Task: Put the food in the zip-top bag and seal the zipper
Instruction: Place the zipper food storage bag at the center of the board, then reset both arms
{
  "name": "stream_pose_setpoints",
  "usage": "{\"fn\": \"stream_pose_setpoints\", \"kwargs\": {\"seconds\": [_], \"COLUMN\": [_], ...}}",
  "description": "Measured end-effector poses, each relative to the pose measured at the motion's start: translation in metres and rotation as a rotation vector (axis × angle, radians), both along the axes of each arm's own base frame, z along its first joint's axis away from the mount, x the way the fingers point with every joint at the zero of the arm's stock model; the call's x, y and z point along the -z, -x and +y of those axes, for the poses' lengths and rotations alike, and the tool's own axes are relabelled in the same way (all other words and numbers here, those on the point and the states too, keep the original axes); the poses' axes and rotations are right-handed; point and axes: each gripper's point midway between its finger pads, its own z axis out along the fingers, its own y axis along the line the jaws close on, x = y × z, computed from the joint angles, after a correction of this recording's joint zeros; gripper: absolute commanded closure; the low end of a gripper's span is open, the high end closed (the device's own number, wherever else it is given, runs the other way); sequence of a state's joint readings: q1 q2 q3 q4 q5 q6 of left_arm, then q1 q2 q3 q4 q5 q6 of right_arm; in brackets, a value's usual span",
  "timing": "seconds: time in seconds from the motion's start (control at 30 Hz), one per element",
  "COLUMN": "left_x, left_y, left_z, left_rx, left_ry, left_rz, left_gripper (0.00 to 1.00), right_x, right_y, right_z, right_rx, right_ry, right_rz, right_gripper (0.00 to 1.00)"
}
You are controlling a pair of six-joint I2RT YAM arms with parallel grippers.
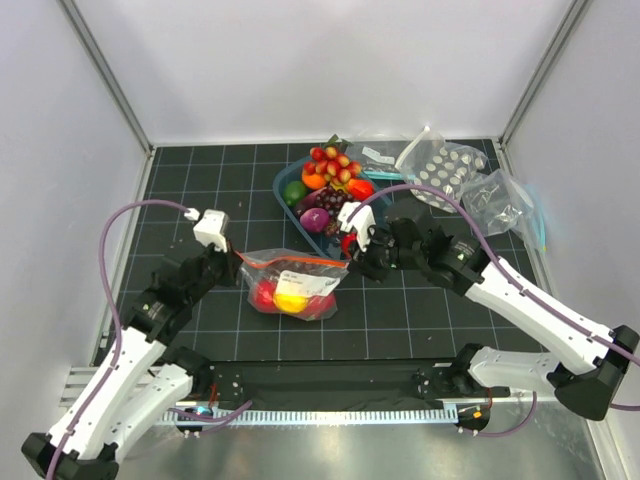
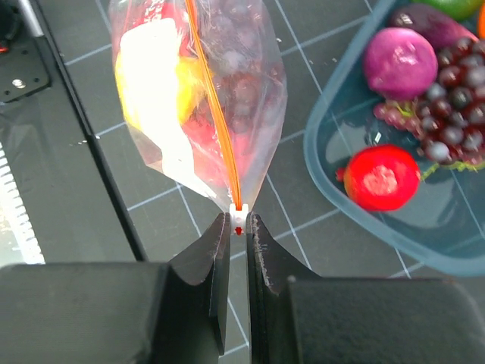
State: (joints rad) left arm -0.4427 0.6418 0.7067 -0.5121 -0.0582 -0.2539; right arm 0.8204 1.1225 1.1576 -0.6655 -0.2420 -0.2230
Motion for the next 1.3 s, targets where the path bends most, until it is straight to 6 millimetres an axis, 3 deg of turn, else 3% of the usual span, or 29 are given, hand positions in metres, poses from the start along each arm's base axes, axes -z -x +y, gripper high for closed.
{"fn": "stream_pose_setpoints", "kwargs": {"seconds": [0.13, 0.4, 0.6, 0.7, 0.8, 0.83, 0.93, 1.07, 1.1, 1.2, 1.23, 1.3], "left_x": [0.006, -0.007, 0.0, 0.001, 0.002, 0.002, 0.001, -0.012, -0.019, -0.046, -0.056, -0.076], "left_y": [-0.009, -0.044, -0.063, -0.072, -0.08, -0.081, -0.082, -0.081, -0.08, -0.072, -0.069, -0.058], "left_z": [-0.013, -0.042, -0.049, -0.05, -0.051, -0.051, -0.049, -0.045, -0.042, -0.032, -0.027, -0.018], "left_rx": [0.022, 0.037, 0.014, -0.01, -0.033, -0.035, -0.04, -0.059, -0.068, -0.103, -0.116, -0.139], "left_ry": [0.016, 0.072, 0.061, 0.058, 0.056, 0.053, 0.051, 0.068, 0.076, 0.107, 0.122, 0.148], "left_rz": [0.072, 0.135, 0.176, 0.184, 0.192, 0.193, 0.185, 0.14, 0.119, 0.039, 0.008, -0.049], "left_gripper": [0.95, 0.98, 0.9, 0.84, 0.69, 0.51, 0.21, 0.07, 0.06, 0.05, 0.04, 0.0], "right_x": [0.002, -0.01, -0.001, 0.001, 0.004, 0.005, 0.008, 0.001, -0.003, -0.016, -0.023, -0.043], "right_y": [-0.004, -0.014, -0.045, -0.063, -0.076, -0.08, -0.088, -0.095, -0.097, -0.095, -0.094, -0.089], "right_z": [-0.009, -0.032, -0.053, -0.059, -0.062, -0.062, -0.063, -0.062, -0.062, -0.067, -0.069, -0.079], "right_rx": [0.053, 0.195, 0.362, 0.432, 0.481, 0.494, 0.524, 0.56, 0.573, 0.612, 0.628, 0.671], "right_ry": [0.023, 0.016, 0.042, 0.031, 0.021, 0.021, 0.026, -0.013, -0.036, -0.112, -0.149, -0.232], "right_rz": [0.0, -0.036, -0.075, -0.084, -0.098, -0.103, -0.111, -0.134, -0.147, -0.182, -0.196, -0.235], "right_gripper": [0.98, 0.98, 0.98, 0.86, 0.65, 0.56, 0.48, 0.41, 0.32, 0.3, 0.24, 0.22]}}
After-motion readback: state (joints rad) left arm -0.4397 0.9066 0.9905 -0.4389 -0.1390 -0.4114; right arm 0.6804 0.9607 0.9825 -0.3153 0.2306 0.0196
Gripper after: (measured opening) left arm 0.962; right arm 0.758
